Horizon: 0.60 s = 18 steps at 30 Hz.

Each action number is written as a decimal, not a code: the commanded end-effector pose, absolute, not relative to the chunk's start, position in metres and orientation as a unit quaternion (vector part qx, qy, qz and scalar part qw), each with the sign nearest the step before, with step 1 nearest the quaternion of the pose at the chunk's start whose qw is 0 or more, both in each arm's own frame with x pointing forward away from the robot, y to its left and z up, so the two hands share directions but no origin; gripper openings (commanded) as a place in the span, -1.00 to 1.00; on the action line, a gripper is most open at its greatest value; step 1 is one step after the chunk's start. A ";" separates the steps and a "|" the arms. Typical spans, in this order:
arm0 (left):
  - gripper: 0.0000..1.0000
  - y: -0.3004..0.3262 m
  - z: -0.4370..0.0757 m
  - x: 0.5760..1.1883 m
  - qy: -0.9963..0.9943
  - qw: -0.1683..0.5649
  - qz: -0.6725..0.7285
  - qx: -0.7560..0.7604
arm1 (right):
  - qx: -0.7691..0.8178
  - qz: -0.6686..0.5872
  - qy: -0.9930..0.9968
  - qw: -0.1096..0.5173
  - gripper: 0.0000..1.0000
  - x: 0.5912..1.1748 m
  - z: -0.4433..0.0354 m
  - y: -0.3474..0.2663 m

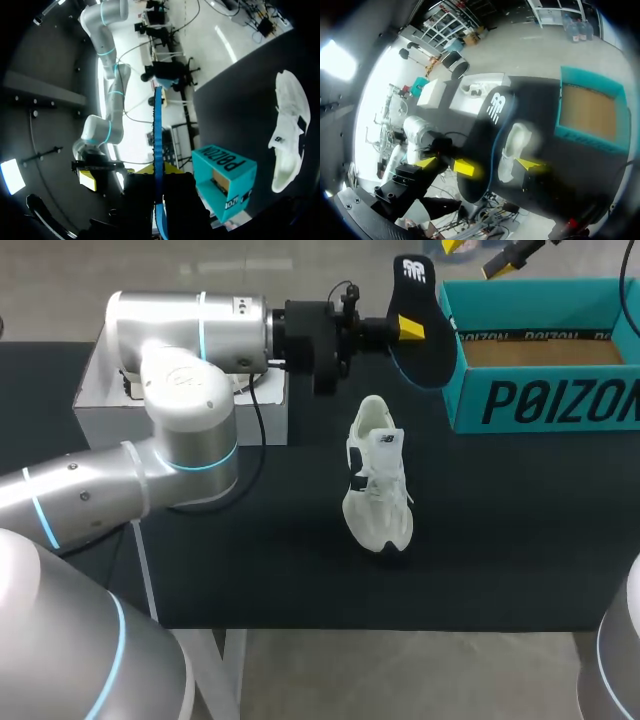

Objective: Take the shoe out of the shoebox, open the shoe tongue, remove and reinsert the insole, then place the shoe into the shoebox

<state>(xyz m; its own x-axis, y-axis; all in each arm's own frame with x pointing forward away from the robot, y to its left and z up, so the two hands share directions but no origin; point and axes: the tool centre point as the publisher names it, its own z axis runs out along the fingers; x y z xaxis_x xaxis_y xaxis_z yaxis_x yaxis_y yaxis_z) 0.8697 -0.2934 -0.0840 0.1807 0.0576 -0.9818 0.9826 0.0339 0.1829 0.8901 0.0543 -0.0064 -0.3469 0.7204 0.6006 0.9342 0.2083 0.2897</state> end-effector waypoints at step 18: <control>-1.00 -0.289 -0.075 0.876 0.544 0.461 -0.525 0.464 | -0.554 -0.290 -0.761 0.174 1.00 0.888 -0.017 0.052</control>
<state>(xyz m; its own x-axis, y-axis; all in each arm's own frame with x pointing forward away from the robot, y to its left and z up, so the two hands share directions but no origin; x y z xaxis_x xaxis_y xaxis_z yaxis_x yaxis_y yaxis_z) 0.8749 -0.2873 -0.0749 -0.1451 0.0210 -0.9892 0.9893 0.0182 -0.1448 0.8842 0.0503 -0.0177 -0.3298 0.7365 0.5907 0.9418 0.2131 0.2601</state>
